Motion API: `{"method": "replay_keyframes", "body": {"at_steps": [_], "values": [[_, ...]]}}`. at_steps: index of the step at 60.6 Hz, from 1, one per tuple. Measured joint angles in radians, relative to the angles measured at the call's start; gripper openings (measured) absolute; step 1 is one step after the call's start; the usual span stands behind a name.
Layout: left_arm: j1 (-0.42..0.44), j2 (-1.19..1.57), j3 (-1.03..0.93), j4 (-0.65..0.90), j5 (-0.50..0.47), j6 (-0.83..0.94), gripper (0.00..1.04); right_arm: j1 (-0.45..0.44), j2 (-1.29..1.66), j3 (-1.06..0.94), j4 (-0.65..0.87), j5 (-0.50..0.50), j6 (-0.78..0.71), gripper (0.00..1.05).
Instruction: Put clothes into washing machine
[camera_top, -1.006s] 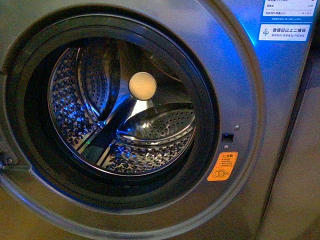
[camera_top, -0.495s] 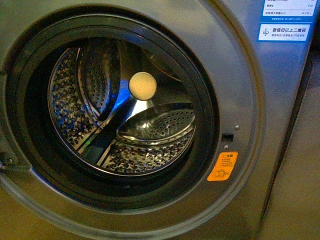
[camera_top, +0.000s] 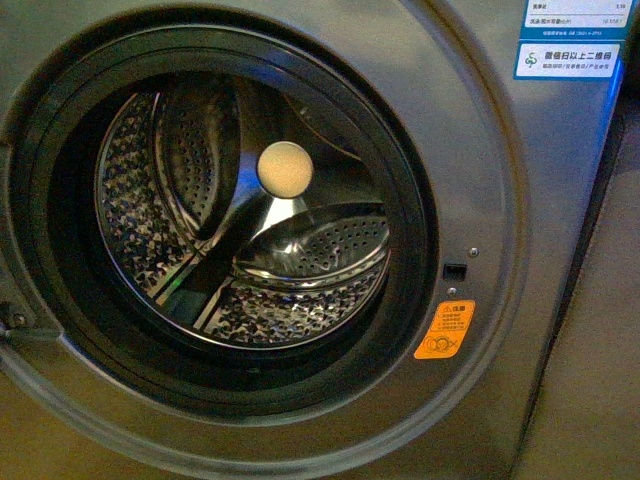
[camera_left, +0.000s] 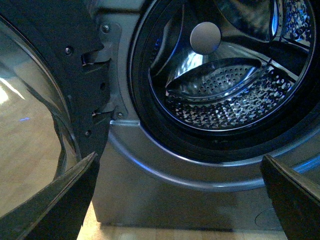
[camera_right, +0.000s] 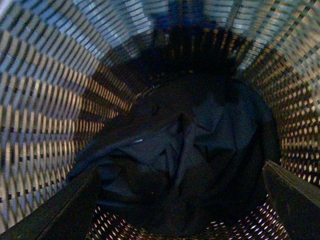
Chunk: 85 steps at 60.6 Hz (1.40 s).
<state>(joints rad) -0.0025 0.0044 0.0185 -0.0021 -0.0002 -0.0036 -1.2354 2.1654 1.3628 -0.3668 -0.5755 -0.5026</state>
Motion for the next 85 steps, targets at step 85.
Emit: {"method": "replay_keyframes", "body": {"at_steps": [85], "values": [[0.0,0.0,0.0,0.0,0.0,0.0,0.98,0.144,0.699,0.179,0.39,0.384,0.003,0.97]]}}
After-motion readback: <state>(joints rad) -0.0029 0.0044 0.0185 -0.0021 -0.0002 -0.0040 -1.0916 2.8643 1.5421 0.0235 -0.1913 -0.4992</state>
